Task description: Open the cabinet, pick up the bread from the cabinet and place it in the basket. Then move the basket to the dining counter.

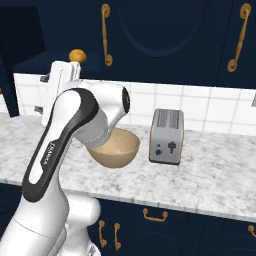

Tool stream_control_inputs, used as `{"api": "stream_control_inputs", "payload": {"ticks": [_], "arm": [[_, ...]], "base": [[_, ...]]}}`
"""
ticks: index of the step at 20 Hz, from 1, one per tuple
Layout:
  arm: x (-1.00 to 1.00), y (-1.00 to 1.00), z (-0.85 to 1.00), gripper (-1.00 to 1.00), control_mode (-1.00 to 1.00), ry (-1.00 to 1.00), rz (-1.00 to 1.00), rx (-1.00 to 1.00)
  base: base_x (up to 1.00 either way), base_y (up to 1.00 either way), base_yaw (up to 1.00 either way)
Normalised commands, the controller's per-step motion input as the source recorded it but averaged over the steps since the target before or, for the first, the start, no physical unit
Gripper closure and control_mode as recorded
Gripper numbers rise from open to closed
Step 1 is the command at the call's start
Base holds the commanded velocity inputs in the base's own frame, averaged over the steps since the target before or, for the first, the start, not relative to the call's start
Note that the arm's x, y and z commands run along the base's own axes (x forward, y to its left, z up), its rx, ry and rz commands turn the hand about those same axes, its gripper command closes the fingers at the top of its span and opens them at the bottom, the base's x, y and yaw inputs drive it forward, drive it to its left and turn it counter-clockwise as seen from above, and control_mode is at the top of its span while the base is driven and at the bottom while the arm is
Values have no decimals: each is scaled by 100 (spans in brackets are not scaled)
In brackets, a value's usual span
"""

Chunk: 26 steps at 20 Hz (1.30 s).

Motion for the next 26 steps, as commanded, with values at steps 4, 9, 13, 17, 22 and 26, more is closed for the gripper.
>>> {"api": "stream_control_inputs", "payload": {"ticks": [4,9,13,17,22,26], "arm": [[6,76,0,-100,-100,11,14,0],[7,96,0,-100,-100,12,13,-5],[-9,100,0,-100,-100,5,6,-14],[-28,100,0,-100,-100,0,0,-17],[-42,100,-4,-100,-100,14,5,-14],[-9,100,-1,-100,-100,23,8,-8]], "base": [[0,0,0],[0,0,0],[0,0,0],[0,0,0],[0,0,0],[0,0,0]]}}
